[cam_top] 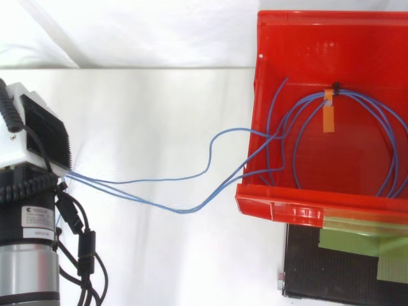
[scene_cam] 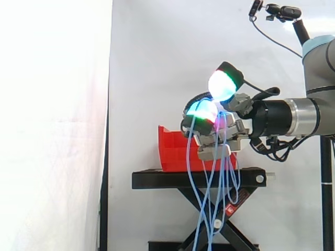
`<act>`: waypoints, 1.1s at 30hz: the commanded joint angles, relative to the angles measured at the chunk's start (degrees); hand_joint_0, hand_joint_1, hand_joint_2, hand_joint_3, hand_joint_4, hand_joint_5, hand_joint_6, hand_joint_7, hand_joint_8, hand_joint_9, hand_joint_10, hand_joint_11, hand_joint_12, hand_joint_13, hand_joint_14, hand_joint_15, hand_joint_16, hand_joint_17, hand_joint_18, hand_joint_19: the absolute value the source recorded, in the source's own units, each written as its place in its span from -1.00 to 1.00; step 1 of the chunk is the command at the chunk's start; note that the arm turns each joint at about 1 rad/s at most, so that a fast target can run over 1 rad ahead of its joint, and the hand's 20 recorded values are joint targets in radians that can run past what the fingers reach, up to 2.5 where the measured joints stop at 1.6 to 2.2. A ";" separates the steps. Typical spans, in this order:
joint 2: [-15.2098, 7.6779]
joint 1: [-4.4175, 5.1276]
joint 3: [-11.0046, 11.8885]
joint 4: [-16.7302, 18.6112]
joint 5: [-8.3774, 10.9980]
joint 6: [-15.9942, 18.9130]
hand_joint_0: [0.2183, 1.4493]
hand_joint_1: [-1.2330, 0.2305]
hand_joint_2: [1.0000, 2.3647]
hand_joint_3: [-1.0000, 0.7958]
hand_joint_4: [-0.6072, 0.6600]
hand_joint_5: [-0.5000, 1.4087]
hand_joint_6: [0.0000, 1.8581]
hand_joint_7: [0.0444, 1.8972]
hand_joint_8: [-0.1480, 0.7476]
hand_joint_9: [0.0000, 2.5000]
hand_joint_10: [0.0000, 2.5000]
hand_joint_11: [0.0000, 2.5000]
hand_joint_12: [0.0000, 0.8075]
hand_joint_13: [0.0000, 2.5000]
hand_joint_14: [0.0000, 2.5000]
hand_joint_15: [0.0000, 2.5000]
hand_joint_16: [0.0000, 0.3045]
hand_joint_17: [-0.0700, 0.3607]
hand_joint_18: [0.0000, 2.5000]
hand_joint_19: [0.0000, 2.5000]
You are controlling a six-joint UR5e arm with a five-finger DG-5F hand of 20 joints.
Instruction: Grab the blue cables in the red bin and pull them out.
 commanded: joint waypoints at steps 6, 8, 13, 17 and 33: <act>0.05 -0.07 0.00 0.09 -0.10 -0.06 -0.23 -0.43 -1.00 -1.00 0.48 0.55 -0.99 -0.26 -0.05 0.14 -0.97 -0.17 -0.16 0.24 0.55 -0.48 -0.69 -0.19 -0.07 -0.06; 0.05 0.02 0.00 0.09 -0.10 -0.15 -0.23 -0.43 -1.00 -1.00 0.48 0.55 -0.99 -0.26 -0.05 0.16 -0.97 -0.16 -0.16 0.24 0.55 -0.47 -0.69 -0.19 -0.07 -0.06; -0.03 0.02 0.00 0.26 -0.10 -1.03 -0.23 -0.43 -1.00 -1.00 0.47 0.56 -0.99 -0.26 -0.06 0.21 -0.97 -0.12 -0.16 0.24 0.54 -0.46 -0.69 -0.19 -0.07 -0.06; 0.05 0.02 0.00 0.44 -0.10 -1.91 -0.23 -0.42 -1.00 -1.00 0.49 0.57 -0.99 -0.25 -0.06 0.28 -0.97 -0.04 -0.14 0.25 0.50 -0.45 -0.69 -0.18 -0.07 -0.07; 0.05 0.02 0.00 0.44 -0.10 -5.95 -0.29 -0.39 -1.00 -1.00 0.51 0.60 -0.99 -0.25 -0.06 0.31 -0.97 0.00 -0.10 0.28 0.38 -0.40 -0.67 -0.15 -0.05 -0.08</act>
